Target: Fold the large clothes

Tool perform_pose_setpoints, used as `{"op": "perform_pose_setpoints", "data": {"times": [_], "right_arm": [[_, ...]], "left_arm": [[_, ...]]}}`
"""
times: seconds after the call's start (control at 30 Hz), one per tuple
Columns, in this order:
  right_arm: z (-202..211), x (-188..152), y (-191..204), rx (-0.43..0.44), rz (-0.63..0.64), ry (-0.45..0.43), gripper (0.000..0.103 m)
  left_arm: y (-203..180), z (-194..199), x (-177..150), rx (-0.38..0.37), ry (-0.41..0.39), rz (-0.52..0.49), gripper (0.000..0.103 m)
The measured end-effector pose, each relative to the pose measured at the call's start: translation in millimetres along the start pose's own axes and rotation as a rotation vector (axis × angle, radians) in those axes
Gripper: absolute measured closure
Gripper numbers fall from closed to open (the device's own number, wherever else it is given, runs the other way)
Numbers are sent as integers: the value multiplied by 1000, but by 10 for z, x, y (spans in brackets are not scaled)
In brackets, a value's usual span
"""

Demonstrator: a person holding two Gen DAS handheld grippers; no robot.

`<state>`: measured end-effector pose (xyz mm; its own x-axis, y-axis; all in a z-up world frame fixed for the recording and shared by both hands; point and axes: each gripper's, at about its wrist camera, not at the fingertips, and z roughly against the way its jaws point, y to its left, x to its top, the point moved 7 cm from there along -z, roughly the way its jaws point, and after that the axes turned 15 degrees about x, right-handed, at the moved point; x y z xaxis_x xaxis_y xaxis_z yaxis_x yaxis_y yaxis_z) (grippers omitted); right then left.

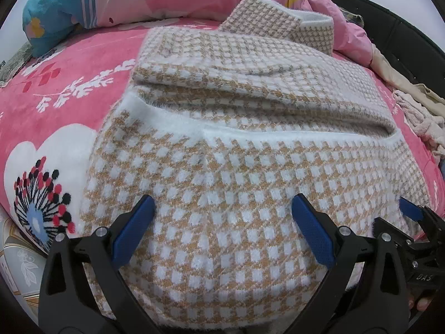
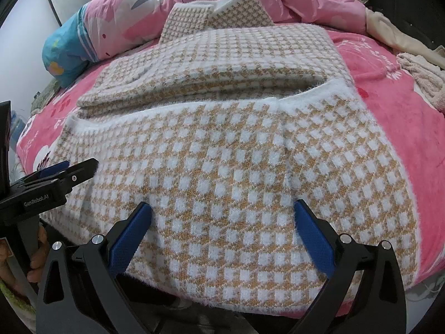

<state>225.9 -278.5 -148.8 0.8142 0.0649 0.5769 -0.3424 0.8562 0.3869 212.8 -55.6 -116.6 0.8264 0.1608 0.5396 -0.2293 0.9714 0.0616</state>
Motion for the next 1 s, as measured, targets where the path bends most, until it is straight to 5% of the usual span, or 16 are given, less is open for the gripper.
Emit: {"op": "perform_pose_setpoints", "data": {"times": [1.0], "right_arm": [[-25, 15, -7, 0, 0, 17, 5]], "left_arm": [[-20, -22, -13, 15, 7, -10, 8]]}}
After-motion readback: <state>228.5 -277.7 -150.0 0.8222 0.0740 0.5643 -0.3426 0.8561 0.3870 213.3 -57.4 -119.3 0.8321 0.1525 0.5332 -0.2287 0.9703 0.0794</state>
